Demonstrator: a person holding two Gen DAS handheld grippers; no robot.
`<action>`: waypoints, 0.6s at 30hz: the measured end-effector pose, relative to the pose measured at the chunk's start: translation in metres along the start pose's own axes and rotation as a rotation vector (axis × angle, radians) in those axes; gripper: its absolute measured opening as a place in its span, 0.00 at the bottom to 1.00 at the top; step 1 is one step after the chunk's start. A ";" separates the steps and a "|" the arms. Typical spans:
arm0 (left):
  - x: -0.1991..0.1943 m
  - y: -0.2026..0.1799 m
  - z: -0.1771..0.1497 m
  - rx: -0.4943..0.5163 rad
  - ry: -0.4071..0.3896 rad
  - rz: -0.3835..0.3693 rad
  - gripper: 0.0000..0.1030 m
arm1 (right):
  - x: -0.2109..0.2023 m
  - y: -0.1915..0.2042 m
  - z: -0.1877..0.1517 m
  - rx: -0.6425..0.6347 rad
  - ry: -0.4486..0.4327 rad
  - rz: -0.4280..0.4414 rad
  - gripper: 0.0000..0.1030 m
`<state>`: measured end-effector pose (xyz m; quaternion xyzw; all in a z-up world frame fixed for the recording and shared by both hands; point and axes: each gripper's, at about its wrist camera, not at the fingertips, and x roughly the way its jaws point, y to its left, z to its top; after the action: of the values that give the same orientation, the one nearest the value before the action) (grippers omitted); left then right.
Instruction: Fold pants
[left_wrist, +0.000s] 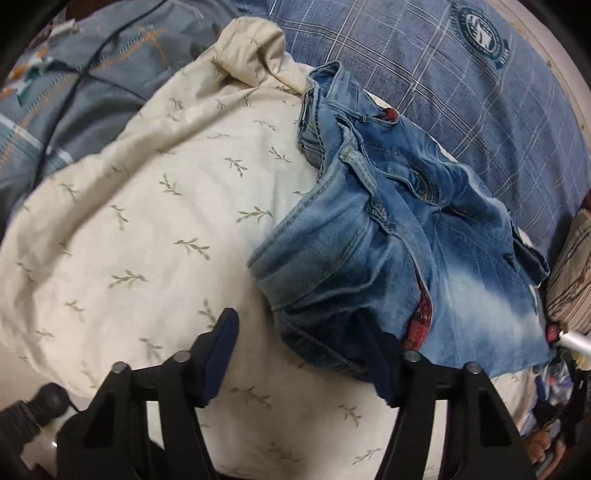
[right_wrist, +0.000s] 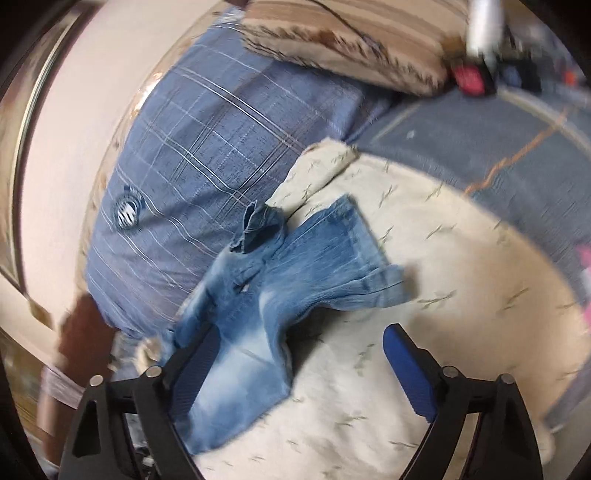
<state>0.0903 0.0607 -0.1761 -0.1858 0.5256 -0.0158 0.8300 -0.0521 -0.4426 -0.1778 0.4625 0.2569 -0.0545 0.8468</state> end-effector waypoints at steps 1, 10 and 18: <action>0.001 -0.001 0.001 -0.005 -0.005 -0.007 0.60 | 0.006 -0.001 0.002 0.026 0.006 0.012 0.87; 0.009 -0.006 0.016 0.002 -0.024 -0.061 0.45 | 0.039 -0.011 0.010 0.183 0.023 0.047 0.76; 0.005 -0.005 0.017 0.034 -0.061 -0.127 0.17 | 0.051 -0.021 0.009 0.191 0.022 0.013 0.26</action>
<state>0.1081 0.0601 -0.1722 -0.2052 0.4870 -0.0715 0.8459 -0.0116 -0.4538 -0.2144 0.5431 0.2567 -0.0683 0.7965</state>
